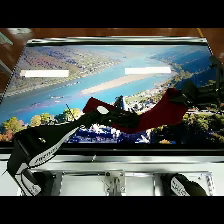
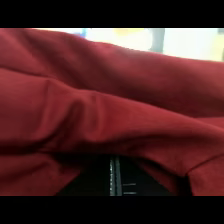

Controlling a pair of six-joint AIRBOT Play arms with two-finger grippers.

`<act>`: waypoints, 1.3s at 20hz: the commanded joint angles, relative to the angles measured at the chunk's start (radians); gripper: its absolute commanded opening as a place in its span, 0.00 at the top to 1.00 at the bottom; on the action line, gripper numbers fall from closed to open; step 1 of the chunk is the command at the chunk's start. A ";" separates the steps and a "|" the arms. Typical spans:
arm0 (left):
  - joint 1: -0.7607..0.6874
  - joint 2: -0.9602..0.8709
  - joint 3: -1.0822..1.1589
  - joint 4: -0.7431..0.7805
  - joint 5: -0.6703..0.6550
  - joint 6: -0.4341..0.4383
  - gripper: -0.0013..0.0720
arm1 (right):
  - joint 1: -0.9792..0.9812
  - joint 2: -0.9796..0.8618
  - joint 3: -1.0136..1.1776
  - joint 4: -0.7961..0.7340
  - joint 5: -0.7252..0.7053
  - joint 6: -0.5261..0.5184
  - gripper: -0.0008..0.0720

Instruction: Fold the shirts.

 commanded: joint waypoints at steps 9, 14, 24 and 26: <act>0.413 0.274 0.016 -0.016 -0.029 0.146 0.93 | 0.359 -0.067 0.001 -0.192 -0.295 0.034 0.88; 0.666 0.546 0.016 0.002 -0.118 0.147 0.93 | 0.618 -0.293 0.001 -0.072 -0.646 0.033 0.88; 0.750 0.812 0.015 0.082 -0.460 0.180 0.93 | 0.793 -0.670 0.001 0.477 -1.037 -0.161 0.13; 0.750 0.813 0.014 0.119 -0.468 0.180 0.93 | 0.743 -0.637 0.001 0.450 -0.937 -0.183 0.13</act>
